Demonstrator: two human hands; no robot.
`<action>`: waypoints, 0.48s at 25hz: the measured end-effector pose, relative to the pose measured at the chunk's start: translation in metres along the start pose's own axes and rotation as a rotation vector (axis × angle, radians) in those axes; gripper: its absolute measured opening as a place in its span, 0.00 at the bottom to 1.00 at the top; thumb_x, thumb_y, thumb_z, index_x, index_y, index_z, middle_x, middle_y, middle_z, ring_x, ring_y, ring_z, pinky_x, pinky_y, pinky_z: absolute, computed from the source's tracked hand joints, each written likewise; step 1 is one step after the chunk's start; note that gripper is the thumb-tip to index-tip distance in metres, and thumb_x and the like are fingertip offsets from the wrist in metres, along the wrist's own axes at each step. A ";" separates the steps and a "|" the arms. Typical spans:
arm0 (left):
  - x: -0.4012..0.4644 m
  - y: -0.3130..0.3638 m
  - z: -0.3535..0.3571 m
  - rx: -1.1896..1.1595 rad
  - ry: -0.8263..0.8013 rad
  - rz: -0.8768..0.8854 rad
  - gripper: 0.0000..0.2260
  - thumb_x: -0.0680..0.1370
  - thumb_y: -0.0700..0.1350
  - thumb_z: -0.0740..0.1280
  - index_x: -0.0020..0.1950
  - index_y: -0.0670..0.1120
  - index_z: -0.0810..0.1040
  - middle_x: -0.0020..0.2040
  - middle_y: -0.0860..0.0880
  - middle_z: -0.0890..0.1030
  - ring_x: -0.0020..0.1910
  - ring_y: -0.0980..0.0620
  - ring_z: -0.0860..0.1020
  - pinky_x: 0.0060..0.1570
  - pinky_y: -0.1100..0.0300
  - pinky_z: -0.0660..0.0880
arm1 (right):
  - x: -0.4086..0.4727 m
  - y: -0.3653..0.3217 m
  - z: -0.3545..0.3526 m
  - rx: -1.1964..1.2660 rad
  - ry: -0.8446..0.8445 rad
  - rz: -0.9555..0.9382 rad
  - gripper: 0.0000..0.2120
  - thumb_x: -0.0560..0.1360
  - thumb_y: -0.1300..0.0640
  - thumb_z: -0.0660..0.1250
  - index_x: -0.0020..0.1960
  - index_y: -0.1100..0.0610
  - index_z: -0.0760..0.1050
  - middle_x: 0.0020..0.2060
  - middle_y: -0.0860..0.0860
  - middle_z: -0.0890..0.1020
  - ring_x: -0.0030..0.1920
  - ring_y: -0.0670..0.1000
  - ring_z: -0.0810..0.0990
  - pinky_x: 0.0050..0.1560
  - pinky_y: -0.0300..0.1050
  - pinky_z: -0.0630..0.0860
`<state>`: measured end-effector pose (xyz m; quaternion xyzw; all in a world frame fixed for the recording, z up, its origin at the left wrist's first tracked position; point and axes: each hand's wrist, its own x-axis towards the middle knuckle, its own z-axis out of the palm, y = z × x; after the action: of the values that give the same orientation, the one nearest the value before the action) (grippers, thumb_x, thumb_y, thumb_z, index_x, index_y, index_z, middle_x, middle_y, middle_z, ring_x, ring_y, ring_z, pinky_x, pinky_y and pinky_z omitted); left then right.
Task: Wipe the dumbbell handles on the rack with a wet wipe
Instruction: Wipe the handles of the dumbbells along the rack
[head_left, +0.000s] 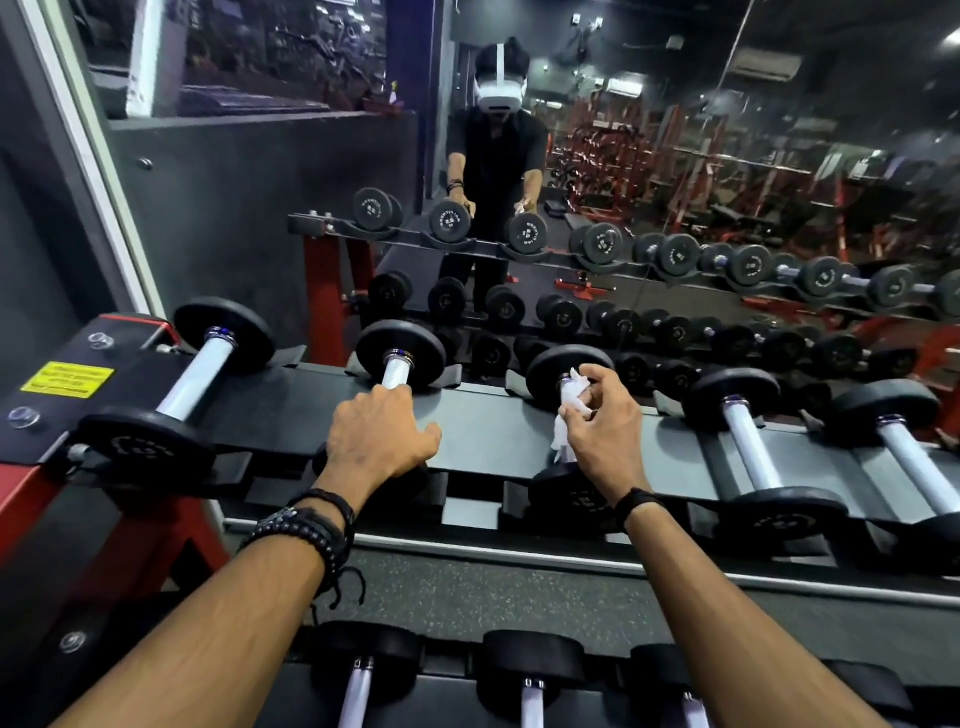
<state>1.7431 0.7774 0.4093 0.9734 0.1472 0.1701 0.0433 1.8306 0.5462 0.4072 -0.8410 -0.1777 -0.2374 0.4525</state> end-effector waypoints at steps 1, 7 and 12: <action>0.000 0.000 -0.001 -0.005 -0.003 0.002 0.19 0.73 0.59 0.63 0.54 0.46 0.76 0.46 0.45 0.79 0.45 0.42 0.79 0.39 0.55 0.67 | 0.000 0.000 0.000 -0.031 0.019 -0.021 0.13 0.69 0.67 0.71 0.53 0.58 0.77 0.42 0.51 0.76 0.44 0.50 0.76 0.46 0.33 0.70; -0.002 0.000 -0.008 -0.006 -0.038 0.041 0.18 0.73 0.59 0.63 0.51 0.45 0.75 0.48 0.44 0.79 0.39 0.44 0.71 0.39 0.55 0.66 | -0.001 -0.002 -0.007 -0.080 0.056 0.057 0.03 0.73 0.65 0.66 0.46 0.61 0.75 0.44 0.53 0.79 0.44 0.50 0.76 0.44 0.34 0.68; -0.003 -0.004 -0.005 0.000 -0.041 0.087 0.19 0.74 0.60 0.62 0.50 0.45 0.73 0.47 0.45 0.80 0.38 0.46 0.69 0.37 0.56 0.66 | -0.003 -0.005 -0.006 -0.114 0.037 0.079 0.06 0.74 0.66 0.64 0.47 0.59 0.78 0.38 0.50 0.80 0.37 0.45 0.73 0.36 0.29 0.66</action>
<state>1.7378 0.7804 0.4127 0.9821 0.1037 0.1521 0.0389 1.8240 0.5438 0.4116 -0.8673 -0.1220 -0.2447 0.4160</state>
